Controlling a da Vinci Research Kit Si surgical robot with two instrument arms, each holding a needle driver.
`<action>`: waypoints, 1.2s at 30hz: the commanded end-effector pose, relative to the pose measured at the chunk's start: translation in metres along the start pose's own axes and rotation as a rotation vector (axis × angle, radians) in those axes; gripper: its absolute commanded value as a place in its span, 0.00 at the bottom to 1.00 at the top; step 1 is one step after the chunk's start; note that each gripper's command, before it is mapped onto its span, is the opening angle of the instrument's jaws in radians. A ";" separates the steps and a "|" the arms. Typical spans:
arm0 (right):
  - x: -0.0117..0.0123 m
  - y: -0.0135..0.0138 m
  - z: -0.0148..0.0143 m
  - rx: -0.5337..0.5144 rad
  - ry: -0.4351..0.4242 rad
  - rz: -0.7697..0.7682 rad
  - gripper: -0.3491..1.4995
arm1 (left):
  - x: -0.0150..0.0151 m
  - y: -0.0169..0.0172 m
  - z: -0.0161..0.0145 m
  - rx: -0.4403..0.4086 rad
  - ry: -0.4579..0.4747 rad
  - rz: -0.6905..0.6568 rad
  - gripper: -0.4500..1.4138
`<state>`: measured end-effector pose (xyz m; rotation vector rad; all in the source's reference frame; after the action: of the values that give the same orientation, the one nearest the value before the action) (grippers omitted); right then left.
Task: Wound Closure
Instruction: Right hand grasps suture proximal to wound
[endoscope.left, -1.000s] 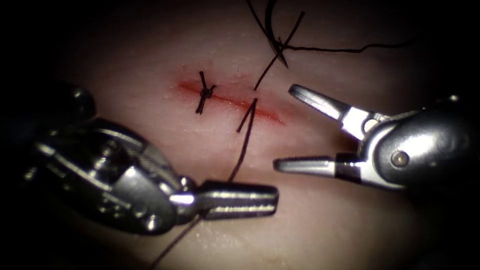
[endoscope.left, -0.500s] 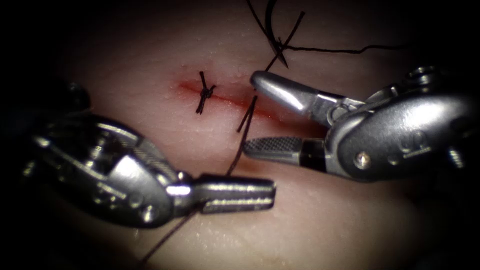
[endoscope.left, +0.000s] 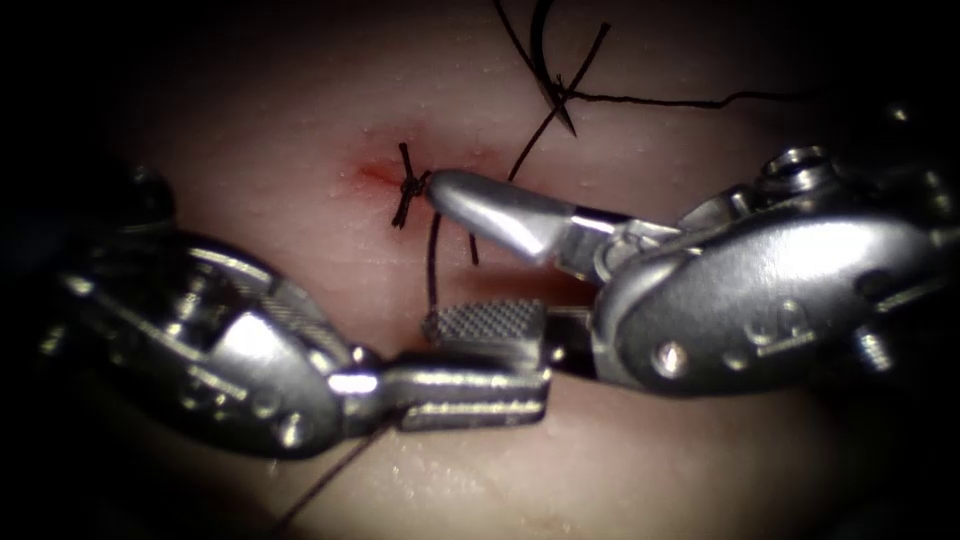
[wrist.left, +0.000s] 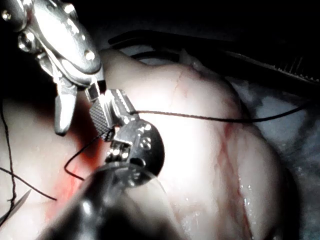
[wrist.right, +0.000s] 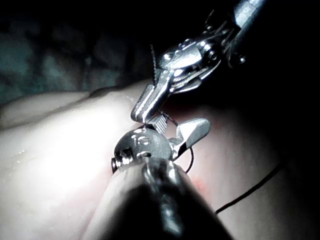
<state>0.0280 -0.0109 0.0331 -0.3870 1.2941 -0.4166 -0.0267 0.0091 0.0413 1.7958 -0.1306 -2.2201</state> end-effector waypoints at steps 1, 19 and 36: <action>0.0000 -0.0010 0.0006 0.007 0.000 -0.002 0.74 | -0.0001 0.0008 0.0006 -0.003 0.002 -0.002 0.00; -0.0004 -0.0018 0.0014 0.019 0.046 -0.022 0.68 | 0.0005 0.0010 0.0007 -0.019 0.002 -0.001 0.00; -0.0022 -0.0028 0.0013 0.038 0.032 0.044 0.00 | 0.0005 0.0008 0.0002 -0.030 0.003 -0.001 0.59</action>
<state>0.0281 -0.0117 0.0361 -0.3181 1.3219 -0.4086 -0.0264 0.0090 0.0407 1.7689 -0.0983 -2.2159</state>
